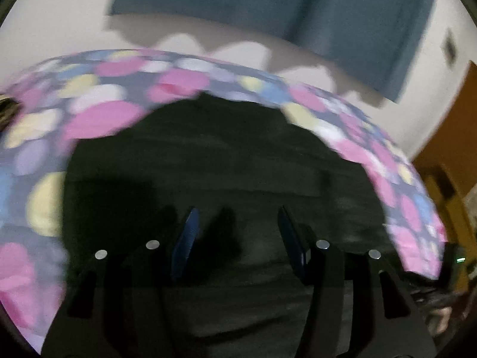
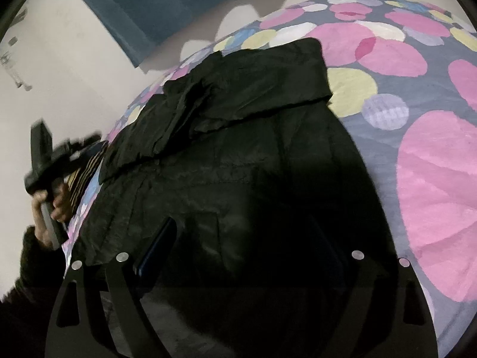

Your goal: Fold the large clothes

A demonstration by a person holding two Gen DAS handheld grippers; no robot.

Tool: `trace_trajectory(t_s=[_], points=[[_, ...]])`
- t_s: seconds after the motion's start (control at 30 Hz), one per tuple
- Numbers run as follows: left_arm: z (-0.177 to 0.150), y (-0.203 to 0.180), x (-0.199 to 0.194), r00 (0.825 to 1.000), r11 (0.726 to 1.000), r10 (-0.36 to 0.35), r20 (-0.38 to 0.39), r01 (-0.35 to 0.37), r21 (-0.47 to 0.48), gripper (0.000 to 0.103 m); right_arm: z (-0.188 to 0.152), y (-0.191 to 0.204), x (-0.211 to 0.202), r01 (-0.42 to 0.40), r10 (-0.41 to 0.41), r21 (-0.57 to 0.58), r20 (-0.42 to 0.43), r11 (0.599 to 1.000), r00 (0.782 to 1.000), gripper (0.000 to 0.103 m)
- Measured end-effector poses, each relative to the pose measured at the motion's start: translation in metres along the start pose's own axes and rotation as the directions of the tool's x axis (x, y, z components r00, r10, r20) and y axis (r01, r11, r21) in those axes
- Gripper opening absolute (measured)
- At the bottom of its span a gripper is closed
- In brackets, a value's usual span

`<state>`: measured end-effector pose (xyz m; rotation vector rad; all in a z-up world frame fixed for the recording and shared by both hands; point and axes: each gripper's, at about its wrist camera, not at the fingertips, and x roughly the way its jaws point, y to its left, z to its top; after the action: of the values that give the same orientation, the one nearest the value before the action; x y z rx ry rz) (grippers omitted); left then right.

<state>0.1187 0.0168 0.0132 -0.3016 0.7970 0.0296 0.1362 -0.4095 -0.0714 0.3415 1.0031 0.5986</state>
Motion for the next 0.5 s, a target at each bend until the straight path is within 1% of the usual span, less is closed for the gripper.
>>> trace_trajectory(t_s=[0.03,0.07,0.1,0.2,0.27,0.33,0.4,0.43,0.47,0.5], points=[[0.000,0.022,-0.003,0.999,0.999,0.033,0.005,-0.033,-0.027,0.055,0.002,0.004,-0.004,-0.005,0.005,0.003,0.006,1.000,1.000,0.085],[0.000,0.037,-0.005,0.999,0.997,0.053,0.006,-0.052,-0.051,0.055,0.006,0.009,-0.006,-0.017,0.017,0.001,0.011,1.000,1.000,0.085],[-0.001,0.061,-0.006,0.997,0.993,0.078,0.002,-0.078,-0.090,0.055,0.013,0.017,-0.008,-0.035,0.036,-0.004,0.015,0.999,0.999,0.085],[-0.004,0.103,-0.003,0.990,0.979,0.137,-0.015,-0.138,-0.151,0.055,0.035,0.040,0.001,-0.082,0.082,-0.013,0.006,0.997,0.997,0.085],[-0.006,0.120,0.000,0.987,0.973,0.156,-0.024,-0.158,-0.168,0.055,0.052,0.055,0.018,-0.100,0.100,-0.022,-0.013,0.995,0.995,0.083],[-0.006,0.133,0.004,0.986,0.969,0.165,-0.028,-0.167,-0.181,0.055,0.075,0.068,0.047,-0.095,0.093,-0.037,-0.046,0.995,0.995,0.081],[-0.005,0.142,0.008,0.987,0.968,0.158,-0.024,-0.160,-0.193,0.056,0.091,0.075,0.071,-0.067,0.065,-0.033,-0.071,0.997,0.995,0.077],[-0.004,0.144,0.011,0.989,0.968,0.149,-0.021,-0.150,-0.200,0.060,0.098,0.075,0.082,-0.062,0.060,-0.021,-0.081,0.998,0.995,0.076],[-0.004,0.146,0.013,0.991,0.969,0.136,-0.017,-0.137,-0.208,0.063,0.104,0.077,0.093,-0.063,0.062,-0.006,-0.093,0.998,0.994,0.073],[-0.005,0.146,0.014,0.992,0.969,0.123,-0.014,-0.123,-0.213,0.064,0.110,0.079,0.106,-0.065,0.065,0.006,-0.115,0.998,0.991,0.067]])
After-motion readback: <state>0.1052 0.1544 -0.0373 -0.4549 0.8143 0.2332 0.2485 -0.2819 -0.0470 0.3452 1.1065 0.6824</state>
